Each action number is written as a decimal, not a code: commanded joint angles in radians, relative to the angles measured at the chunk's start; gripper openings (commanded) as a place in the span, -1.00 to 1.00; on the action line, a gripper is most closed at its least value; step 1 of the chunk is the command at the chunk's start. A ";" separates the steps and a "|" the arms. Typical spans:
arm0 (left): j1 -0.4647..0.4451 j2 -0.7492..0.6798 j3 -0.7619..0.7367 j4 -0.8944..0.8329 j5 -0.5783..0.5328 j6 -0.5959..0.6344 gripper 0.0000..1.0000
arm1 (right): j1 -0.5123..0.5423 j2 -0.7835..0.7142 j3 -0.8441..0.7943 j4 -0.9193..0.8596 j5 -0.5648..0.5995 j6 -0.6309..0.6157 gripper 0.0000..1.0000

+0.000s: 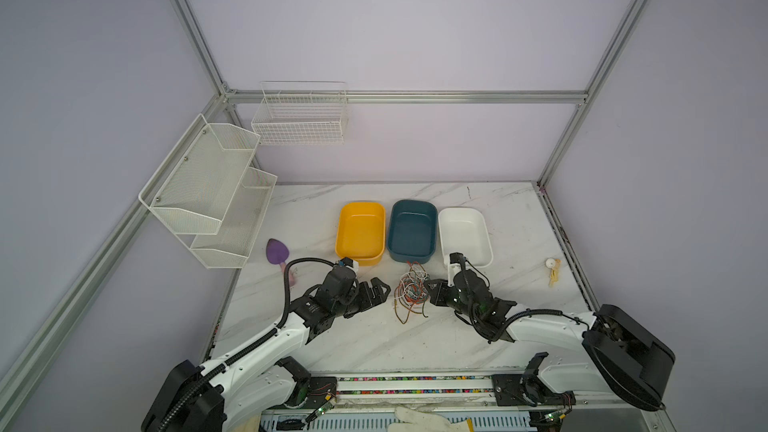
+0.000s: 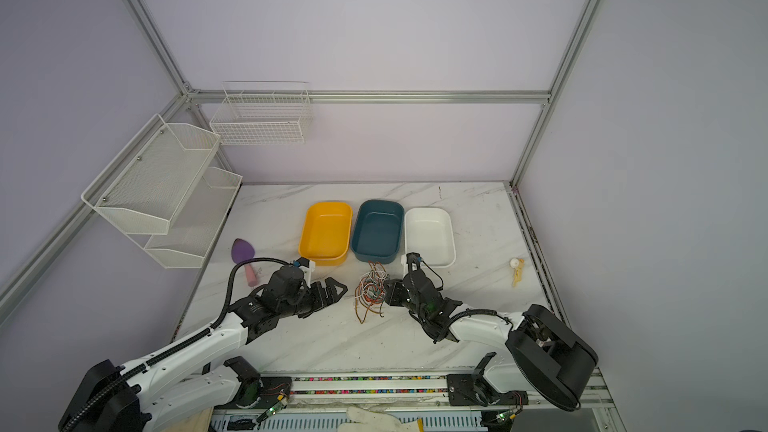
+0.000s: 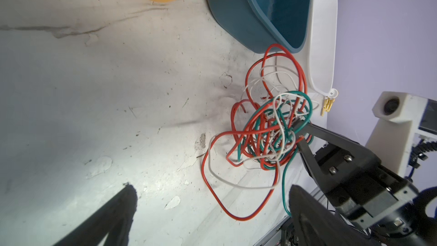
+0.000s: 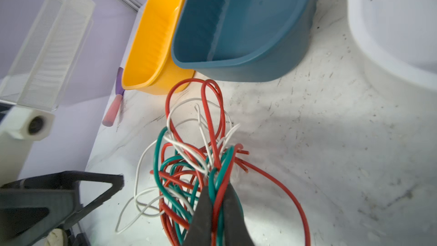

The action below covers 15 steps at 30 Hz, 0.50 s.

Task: Untangle the cables
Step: 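Move both grippers toward the tangled red, white and green wire bundle, then grasp the wire bundle with both grippers and hold it lifted between them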

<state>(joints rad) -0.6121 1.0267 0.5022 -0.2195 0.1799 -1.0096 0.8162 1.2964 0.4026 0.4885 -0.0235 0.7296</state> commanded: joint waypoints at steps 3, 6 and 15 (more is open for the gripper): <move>-0.055 0.047 -0.006 0.116 0.014 -0.048 1.00 | 0.009 -0.118 -0.040 0.065 -0.057 -0.063 -1.00; -0.103 0.072 0.009 0.175 0.018 -0.068 1.00 | 0.009 -0.160 -0.051 0.064 -0.080 -0.085 -1.00; -0.185 0.108 0.024 0.309 0.028 -0.115 0.90 | 0.010 -0.255 -0.095 0.115 -0.136 -0.094 -1.00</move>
<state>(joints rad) -0.7845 1.1316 0.5026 -0.0158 0.1909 -1.0904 0.8200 1.0580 0.3134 0.5350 -0.1226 0.6495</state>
